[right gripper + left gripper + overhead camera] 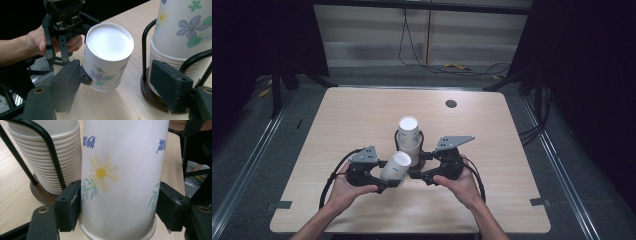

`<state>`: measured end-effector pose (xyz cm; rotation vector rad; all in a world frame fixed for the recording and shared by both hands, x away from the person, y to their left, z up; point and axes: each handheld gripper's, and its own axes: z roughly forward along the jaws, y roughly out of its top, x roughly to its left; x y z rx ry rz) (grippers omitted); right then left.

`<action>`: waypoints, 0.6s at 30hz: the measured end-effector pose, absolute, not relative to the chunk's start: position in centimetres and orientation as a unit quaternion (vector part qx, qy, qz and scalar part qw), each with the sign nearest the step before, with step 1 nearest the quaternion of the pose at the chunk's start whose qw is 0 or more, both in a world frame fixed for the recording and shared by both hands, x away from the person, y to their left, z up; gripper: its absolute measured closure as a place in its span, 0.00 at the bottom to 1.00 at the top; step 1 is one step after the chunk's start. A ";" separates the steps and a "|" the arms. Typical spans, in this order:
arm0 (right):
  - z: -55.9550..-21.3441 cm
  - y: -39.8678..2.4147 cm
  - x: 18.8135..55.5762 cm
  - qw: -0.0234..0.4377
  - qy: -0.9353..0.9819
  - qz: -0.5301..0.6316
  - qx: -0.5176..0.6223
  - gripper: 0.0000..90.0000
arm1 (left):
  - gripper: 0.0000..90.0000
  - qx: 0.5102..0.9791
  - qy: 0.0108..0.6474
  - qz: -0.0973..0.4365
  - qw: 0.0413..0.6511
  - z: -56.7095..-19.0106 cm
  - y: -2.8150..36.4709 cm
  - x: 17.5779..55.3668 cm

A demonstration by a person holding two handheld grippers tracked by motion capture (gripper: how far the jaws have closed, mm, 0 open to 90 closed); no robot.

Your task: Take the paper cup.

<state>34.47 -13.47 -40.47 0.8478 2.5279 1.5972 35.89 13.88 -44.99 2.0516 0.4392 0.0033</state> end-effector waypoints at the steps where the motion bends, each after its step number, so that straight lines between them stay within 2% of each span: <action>1: -40.5 -13.5 34.5 0.016 0.815 0.512 0.273 0.28 | 0.32 0.850 0.181 0.002 0.495 -45.0 13.8 35.9; 14: -41.1 -13.3 34.7 0.010 0.839 0.475 0.265 0.33 | 0.32 0.865 0.175 0.006 0.470 -45.0 13.5 35.7; 18: -41.2 -13.1 34.7 0.005 0.850 0.459 0.259 0.30 | 0.32 0.872 0.167 0.006 0.461 -44.8 13.3 35.7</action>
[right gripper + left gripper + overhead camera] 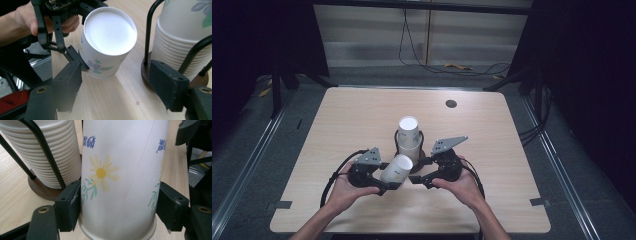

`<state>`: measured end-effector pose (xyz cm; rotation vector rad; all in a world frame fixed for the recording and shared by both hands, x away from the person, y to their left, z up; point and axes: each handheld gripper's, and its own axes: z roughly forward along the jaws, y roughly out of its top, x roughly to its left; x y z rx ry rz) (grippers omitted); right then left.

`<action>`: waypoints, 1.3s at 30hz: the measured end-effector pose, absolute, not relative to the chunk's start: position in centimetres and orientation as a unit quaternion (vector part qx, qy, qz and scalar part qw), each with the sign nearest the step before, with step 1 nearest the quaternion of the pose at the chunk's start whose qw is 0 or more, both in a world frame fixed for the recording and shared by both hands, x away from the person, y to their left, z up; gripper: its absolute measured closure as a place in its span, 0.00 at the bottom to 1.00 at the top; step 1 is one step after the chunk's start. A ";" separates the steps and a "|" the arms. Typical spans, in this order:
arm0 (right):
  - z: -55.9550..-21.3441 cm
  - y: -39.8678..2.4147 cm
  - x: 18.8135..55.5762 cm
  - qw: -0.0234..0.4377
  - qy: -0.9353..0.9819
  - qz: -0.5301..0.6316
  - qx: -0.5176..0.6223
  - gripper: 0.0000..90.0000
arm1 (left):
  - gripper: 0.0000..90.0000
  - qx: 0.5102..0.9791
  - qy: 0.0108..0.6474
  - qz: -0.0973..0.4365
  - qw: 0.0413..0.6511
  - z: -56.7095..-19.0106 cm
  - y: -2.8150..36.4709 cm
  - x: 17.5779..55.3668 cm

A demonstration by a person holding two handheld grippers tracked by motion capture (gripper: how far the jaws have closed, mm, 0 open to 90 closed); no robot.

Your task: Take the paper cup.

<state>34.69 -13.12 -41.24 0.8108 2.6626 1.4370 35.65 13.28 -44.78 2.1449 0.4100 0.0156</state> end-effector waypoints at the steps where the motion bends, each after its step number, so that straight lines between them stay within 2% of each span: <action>1: -41.3 -13.1 34.7 0.003 0.851 0.456 0.259 0.29 | 0.32 0.873 0.165 0.006 0.458 -44.7 13.3 35.6; 10: -41.7 -12.7 34.6 0.015 0.869 0.423 0.257 0.21 | 0.32 0.885 0.162 0.012 0.436 -44.8 13.0 35.6; 17: -41.9 -12.7 34.7 0.010 0.870 0.420 0.257 0.21 | 0.32 0.892 0.159 0.007 0.423 -44.9 13.0 35.6; 22: -42.1 -12.5 34.8 -0.004 0.878 0.408 0.251 0.28 | 0.32 0.897 0.152 0.006 0.414 -45.0 12.8 35.6; 27: -42.2 -12.5 35.0 -0.013 0.881 0.401 0.250 0.29 | 0.32 0.898 0.149 0.007 0.414 -44.9 12.6 35.6; 39: -42.1 -12.4 35.1 -0.018 0.894 0.379 0.238 0.25 | 0.32 0.912 0.132 0.008 0.388 -44.9 12.3 35.5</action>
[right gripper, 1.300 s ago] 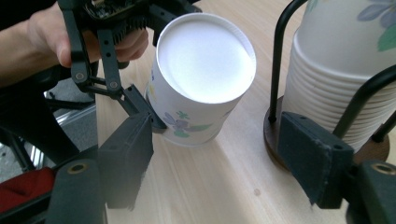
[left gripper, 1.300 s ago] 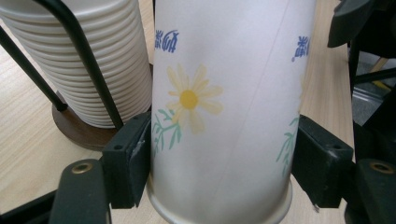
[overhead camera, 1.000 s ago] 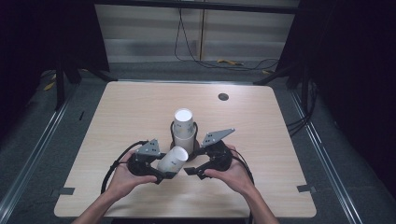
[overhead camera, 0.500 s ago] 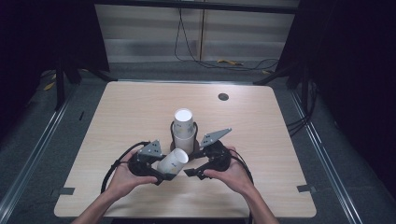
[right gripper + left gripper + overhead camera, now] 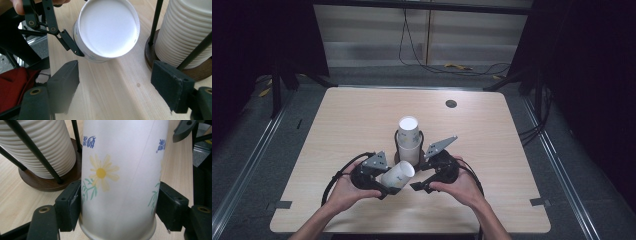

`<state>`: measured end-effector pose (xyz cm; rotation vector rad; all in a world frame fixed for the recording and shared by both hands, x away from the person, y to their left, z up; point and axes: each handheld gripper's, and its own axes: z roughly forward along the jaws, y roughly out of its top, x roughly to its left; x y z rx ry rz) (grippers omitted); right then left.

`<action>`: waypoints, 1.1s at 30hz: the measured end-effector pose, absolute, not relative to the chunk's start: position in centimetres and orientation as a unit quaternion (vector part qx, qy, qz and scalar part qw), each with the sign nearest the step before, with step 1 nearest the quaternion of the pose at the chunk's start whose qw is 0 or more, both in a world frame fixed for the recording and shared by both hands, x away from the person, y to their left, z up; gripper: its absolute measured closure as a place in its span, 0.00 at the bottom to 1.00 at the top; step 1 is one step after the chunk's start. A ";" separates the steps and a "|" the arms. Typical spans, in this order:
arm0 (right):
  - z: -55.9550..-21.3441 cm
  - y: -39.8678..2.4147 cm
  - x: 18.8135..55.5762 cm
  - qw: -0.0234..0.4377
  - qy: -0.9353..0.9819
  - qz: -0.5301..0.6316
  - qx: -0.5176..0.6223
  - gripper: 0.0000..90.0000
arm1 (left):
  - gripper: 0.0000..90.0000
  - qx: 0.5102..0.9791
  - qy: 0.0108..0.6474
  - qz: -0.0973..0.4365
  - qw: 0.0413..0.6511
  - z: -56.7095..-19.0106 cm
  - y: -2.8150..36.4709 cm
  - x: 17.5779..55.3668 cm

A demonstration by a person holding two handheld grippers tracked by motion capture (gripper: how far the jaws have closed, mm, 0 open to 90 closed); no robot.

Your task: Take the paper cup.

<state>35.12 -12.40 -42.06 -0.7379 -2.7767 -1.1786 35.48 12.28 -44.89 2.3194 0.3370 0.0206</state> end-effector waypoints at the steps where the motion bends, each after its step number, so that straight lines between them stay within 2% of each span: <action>1: -42.1 -12.4 35.1 0.016 -0.895 -0.377 -0.238 0.26 | 0.32 0.912 0.133 0.006 0.389 -44.9 12.2 35.4; 12: -42.5 -11.9 35.1 0.016 -0.910 -0.348 -0.224 0.30 | 0.32 0.922 0.112 0.013 0.371 -44.4 12.0 35.2; 29: -42.2 -11.7 35.2 0.003 -0.927 -0.315 -0.204 0.27 | 0.32 0.930 0.092 0.024 0.356 -43.7 10.8 35.9; 33: -42.3 -11.5 35.1 -0.002 -0.932 -0.300 -0.204 0.22 | 0.33 0.938 0.084 0.034 0.335 -44.0 10.3 35.7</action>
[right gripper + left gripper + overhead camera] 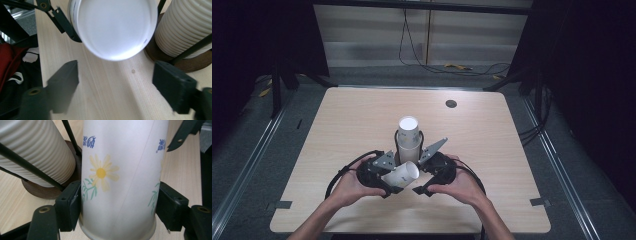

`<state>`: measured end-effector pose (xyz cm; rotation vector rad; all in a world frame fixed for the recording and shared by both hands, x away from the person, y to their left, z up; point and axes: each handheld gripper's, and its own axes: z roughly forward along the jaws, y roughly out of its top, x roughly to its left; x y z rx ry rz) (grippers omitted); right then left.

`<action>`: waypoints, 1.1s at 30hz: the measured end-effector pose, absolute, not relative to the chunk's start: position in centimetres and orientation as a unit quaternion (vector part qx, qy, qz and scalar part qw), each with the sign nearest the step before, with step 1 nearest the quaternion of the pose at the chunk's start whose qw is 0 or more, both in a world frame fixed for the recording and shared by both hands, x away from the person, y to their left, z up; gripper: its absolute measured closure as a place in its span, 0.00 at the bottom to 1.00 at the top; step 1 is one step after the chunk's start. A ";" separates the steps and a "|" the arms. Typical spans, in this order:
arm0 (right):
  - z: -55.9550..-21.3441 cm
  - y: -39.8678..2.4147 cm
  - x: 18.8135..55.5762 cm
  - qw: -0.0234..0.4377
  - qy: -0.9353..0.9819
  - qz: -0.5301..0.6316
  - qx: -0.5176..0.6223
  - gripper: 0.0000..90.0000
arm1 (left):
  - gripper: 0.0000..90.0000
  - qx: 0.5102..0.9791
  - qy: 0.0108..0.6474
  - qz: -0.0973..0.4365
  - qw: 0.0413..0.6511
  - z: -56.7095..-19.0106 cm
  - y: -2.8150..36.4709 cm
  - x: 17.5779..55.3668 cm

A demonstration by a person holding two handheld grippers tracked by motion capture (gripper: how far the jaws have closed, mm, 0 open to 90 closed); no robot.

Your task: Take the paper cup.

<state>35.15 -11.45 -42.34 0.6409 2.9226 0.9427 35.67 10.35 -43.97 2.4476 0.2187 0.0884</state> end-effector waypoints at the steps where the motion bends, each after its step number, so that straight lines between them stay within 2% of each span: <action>1: -42.4 -11.4 35.1 0.002 0.932 0.300 0.201 0.23 | 0.33 0.938 0.084 0.034 0.335 -44.0 10.3 35.7; 12: -42.4 -10.8 35.2 0.002 0.934 0.296 0.199 0.22 | 0.32 0.949 0.067 0.024 0.307 -44.4 9.6 35.3; 26: -42.5 -9.8 35.2 -0.021 0.945 0.276 0.172 0.31 | 0.32 0.952 0.056 0.018 0.300 -44.4 9.0 35.0; 33: -42.7 -9.4 35.1 -0.029 0.948 0.271 0.165 0.32 | 0.32 0.954 0.053 0.018 0.295 -44.6 8.9 34.9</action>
